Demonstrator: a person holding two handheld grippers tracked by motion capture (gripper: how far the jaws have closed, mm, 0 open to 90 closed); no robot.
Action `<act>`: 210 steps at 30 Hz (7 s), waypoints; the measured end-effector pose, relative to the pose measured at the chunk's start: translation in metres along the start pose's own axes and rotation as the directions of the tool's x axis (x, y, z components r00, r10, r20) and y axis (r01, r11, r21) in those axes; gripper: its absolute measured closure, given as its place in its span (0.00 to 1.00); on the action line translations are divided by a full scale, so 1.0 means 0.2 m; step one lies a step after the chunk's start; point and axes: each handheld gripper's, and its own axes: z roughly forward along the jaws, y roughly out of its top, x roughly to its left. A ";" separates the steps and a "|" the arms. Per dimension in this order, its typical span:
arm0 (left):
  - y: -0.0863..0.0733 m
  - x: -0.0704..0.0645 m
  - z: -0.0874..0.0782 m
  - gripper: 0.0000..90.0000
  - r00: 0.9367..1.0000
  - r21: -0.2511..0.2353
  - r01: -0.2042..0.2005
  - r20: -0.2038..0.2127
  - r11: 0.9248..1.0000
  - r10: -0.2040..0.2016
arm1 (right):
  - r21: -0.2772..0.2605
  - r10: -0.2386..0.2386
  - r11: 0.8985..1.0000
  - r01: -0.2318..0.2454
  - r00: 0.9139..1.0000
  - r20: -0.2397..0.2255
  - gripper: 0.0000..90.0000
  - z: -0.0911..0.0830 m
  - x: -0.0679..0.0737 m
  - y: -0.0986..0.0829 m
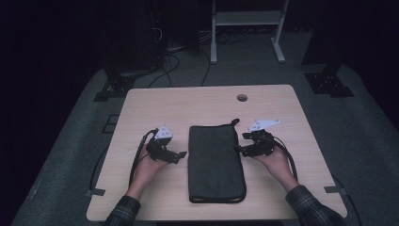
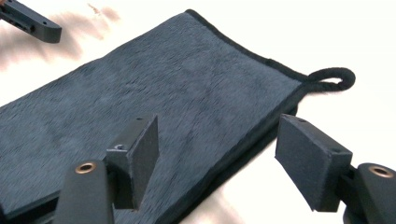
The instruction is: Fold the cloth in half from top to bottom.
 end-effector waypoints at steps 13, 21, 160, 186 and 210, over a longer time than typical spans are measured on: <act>0.14 0.09 0.15 0.23 1.000 -0.023 0.020 -0.004 1.000 -0.020 | -0.015 0.009 1.000 -0.009 1.000 0.026 0.39 0.15 -0.12 0.09; 0.19 0.16 0.27 0.27 0.998 -0.002 0.046 -0.030 0.999 -0.046 | 0.032 0.049 0.998 -0.051 0.997 0.054 0.49 0.30 -0.23 0.09; -0.07 -0.35 0.00 0.82 0.954 0.082 -0.069 0.297 0.994 0.041 | 0.096 -0.096 0.987 0.129 0.953 -0.287 0.95 0.06 0.12 -0.15; -0.16 -0.41 -0.19 0.59 0.954 0.018 -0.036 0.297 0.999 0.029 | 0.123 -0.158 0.969 0.213 0.922 -0.352 0.88 -0.04 0.28 -0.25; -0.42 -0.22 -0.36 0.00 0.999 0.048 0.046 -0.014 0.998 -0.045 | 0.051 0.026 0.998 -0.028 0.999 0.046 0.15 -0.35 0.00 -0.43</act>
